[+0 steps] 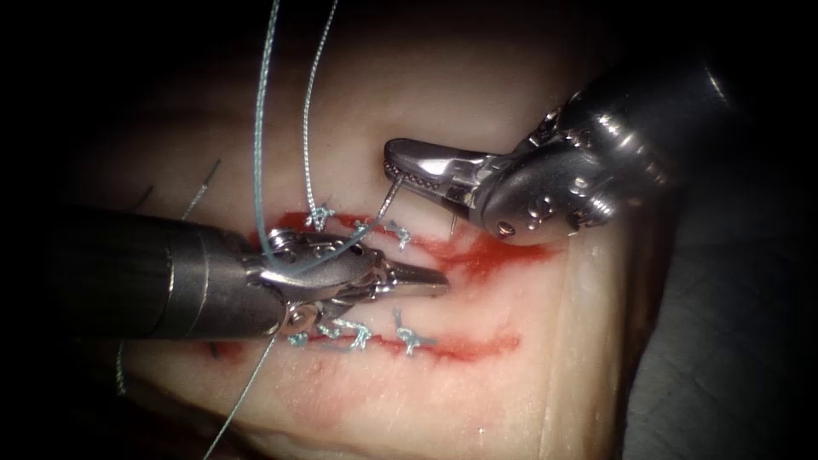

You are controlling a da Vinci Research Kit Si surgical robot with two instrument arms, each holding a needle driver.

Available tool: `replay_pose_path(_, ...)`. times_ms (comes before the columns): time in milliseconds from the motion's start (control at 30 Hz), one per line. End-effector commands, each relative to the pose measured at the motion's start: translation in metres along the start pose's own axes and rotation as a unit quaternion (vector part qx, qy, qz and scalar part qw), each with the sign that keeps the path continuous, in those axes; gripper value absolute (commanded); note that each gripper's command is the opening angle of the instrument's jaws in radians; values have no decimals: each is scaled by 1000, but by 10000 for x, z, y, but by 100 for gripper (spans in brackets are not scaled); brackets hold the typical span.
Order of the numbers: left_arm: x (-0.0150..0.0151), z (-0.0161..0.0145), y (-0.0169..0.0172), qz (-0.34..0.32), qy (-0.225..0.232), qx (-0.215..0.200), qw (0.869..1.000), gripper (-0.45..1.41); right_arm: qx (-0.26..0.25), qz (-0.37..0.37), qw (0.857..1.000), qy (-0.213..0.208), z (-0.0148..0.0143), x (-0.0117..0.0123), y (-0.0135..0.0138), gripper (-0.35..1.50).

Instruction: Wound Closure

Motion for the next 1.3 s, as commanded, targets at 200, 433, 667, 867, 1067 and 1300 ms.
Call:
replay_pose_path(200, 0, 6, 3, 0, 0, 0, 1000, -45, -11, -7, 1000, -1, 13, -3, 7, -35)
replay_pose_path(433, 0, 6, 3, 0, 0, 0, 1000, -45, -14, 11, 1000, -2, 16, -4, 11, -35)
replay_pose_path(667, 1, 11, 4, -5, 1, -5, 1000, -45, -16, 20, 1000, -2, 16, -5, 12, -35)
replay_pose_path(867, 19, 19, 7, -25, 56, -52, 997, -45, -9, 22, 1000, -2, 15, -5, 7, -35)
replay_pose_path(1067, 22, 19, 8, -27, 64, -59, 996, -45, -2, 24, 1000, -3, 15, -5, 4, -35)
replay_pose_path(1300, 20, 18, 7, -28, 66, -59, 996, -45, -12, 23, 1000, -3, 16, -6, 6, -35)
